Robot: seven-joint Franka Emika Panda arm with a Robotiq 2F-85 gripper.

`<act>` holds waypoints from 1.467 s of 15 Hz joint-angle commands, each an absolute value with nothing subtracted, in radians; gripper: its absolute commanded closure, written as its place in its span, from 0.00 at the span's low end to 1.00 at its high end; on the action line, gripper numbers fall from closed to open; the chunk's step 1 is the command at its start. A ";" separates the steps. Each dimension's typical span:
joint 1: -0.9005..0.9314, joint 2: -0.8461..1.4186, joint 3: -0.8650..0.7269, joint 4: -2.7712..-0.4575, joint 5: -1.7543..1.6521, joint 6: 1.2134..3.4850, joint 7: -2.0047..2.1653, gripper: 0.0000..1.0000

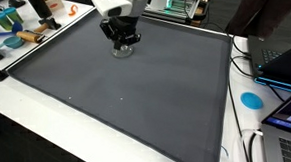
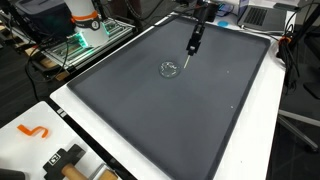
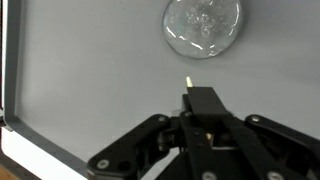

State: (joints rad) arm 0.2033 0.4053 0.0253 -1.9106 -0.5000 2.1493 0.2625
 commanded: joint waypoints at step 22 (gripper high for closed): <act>-0.068 0.218 0.029 -2.034 0.245 2.224 -0.372 0.87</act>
State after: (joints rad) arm -0.0659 0.2180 0.0271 -2.0352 0.2460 2.2255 -0.3728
